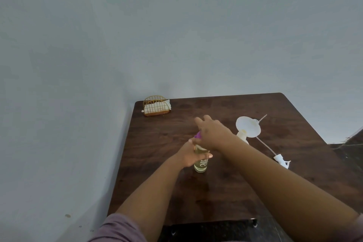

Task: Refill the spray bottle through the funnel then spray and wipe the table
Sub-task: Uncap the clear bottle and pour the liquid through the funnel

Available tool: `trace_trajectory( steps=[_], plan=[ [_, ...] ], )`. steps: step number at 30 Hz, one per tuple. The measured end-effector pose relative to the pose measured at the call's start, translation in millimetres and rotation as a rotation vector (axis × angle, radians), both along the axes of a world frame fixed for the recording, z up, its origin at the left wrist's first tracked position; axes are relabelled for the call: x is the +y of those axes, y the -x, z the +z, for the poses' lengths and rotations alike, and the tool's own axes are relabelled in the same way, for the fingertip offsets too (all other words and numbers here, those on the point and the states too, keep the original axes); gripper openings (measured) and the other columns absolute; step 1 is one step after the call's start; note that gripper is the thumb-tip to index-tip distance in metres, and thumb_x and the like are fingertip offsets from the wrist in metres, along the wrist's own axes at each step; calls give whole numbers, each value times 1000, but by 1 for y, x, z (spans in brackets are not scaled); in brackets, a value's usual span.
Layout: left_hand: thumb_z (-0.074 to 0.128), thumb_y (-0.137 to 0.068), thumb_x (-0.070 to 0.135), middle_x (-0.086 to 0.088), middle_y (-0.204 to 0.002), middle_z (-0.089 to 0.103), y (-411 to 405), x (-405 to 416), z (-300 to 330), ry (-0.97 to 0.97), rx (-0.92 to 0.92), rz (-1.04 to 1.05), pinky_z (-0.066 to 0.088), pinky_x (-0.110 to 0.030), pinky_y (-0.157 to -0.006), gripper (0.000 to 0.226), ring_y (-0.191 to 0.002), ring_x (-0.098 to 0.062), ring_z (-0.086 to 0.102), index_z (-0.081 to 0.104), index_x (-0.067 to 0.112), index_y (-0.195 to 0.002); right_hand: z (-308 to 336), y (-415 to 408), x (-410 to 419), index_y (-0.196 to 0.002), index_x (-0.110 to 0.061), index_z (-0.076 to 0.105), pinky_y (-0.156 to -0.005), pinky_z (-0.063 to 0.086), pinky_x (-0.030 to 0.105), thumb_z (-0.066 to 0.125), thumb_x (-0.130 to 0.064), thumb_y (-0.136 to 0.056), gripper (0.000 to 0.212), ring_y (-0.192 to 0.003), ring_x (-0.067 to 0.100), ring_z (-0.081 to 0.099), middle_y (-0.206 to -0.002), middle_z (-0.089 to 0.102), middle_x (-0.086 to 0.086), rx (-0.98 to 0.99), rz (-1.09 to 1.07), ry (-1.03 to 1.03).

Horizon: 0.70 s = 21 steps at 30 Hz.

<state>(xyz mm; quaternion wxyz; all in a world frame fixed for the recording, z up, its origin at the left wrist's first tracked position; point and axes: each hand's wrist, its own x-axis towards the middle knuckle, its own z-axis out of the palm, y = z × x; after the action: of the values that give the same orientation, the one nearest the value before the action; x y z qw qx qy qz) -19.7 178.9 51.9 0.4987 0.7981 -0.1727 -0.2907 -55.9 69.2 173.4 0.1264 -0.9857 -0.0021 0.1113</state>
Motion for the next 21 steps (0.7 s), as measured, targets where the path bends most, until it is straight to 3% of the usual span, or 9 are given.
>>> trace_trajectory(
  steps=[3,5,7,8,10,12,14,17,21],
  plan=[
    [82,-73,22,4,-112,67,1,1,-1,20,31,23,48,-39,-102,46,-110,-12,61,59,25,-114,-6,0,2,-100,-8,60,-70,43,31,49,-51,-93,45,-80,20,55,-81,56,4,31,-150,32],
    [83,-71,28,5,-117,66,0,0,0,0,27,28,48,-38,-102,58,-112,-12,60,54,27,-121,-1,-3,-1,-112,-9,58,-71,43,30,51,-35,-94,32,-86,22,56,-97,60,7,145,-19,89],
    [81,-76,23,5,-120,63,0,-1,1,-3,9,1,47,-35,-102,63,-114,-13,58,49,26,-130,7,-8,-7,-132,-23,44,-74,47,31,58,-17,-88,47,-103,27,54,-120,48,8,235,130,89],
    [80,-78,21,6,-121,62,1,-1,3,-4,7,-9,46,-33,-102,65,-114,-13,57,46,24,-134,10,-10,-10,-136,-30,39,-78,49,32,61,-14,-85,58,-109,28,50,-124,41,6,254,150,25],
    [80,-78,22,7,-123,60,2,-1,5,0,33,0,44,-30,-101,71,-117,-12,55,43,22,-139,10,-12,-12,-138,-32,36,-89,50,37,64,-25,-85,60,-116,30,46,-128,37,6,137,126,-71],
    [80,-78,26,6,-127,60,3,0,6,-5,51,7,44,-32,-102,70,-121,-14,54,45,23,-138,0,-12,-9,-131,-20,41,-89,49,38,60,-49,-86,56,-114,31,50,-126,43,9,-56,45,-6],
    [79,-79,23,5,-125,62,3,0,7,-7,60,9,45,-33,-102,60,-117,-12,56,51,23,-132,-9,-10,-6,-116,-12,48,-74,46,33,54,-62,-85,58,-95,25,56,-108,53,8,-58,-63,56],
    [80,-79,18,9,-118,64,5,-1,9,5,61,30,45,-27,-96,50,-109,-5,58,58,25,-123,-15,-8,-8,-109,-12,54,-67,40,27,59,-47,-86,42,-78,17,52,-92,54,3,61,-11,79],
    [82,-76,17,7,-116,67,5,-1,8,29,51,40,48,-30,-98,60,-111,-10,61,53,27,-128,-5,-12,-23,-117,-18,53,-67,40,22,70,-18,-77,44,-94,19,53,-99,48,0,68,110,-78]
  ],
)
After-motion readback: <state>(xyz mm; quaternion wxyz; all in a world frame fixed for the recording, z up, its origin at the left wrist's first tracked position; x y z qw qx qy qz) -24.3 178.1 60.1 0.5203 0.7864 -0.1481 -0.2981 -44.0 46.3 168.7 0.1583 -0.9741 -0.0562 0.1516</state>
